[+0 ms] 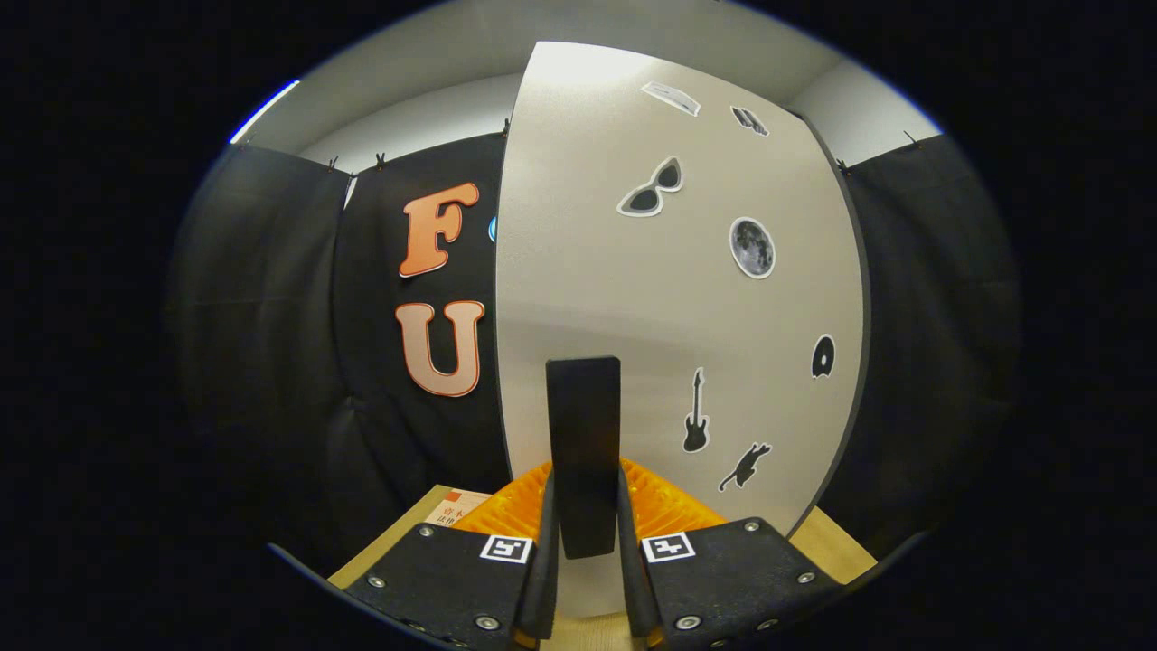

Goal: Open the shoe cabinet door, grab the shoes and put them into the shoe cabinet, then close the shoe cabinet door.

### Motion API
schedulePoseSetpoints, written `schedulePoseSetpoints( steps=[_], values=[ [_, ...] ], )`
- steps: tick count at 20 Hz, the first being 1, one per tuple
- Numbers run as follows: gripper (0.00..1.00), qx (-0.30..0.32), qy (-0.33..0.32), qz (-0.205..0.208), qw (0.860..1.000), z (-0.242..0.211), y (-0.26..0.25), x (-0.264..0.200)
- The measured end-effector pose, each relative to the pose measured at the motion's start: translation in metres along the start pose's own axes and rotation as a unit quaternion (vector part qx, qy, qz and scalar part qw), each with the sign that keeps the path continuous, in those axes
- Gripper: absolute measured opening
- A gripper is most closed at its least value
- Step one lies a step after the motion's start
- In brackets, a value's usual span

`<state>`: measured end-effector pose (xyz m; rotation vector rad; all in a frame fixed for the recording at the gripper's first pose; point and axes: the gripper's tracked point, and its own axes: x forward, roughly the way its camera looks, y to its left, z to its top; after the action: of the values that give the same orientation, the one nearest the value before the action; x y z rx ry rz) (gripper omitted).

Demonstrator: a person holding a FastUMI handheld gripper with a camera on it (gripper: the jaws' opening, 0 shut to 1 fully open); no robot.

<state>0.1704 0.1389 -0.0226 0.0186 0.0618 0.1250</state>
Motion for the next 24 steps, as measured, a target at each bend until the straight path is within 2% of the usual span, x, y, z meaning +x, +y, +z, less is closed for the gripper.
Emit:
schedulePoseSetpoints(
  steps=[12,24],
  values=[
    [0.28,0.011,0.003,-0.012,1.000,-0.006,-0.040,-0.058],
    [0.28,0.024,0.015,-0.078,0.997,-0.012,-0.102,-0.107]
  ],
)
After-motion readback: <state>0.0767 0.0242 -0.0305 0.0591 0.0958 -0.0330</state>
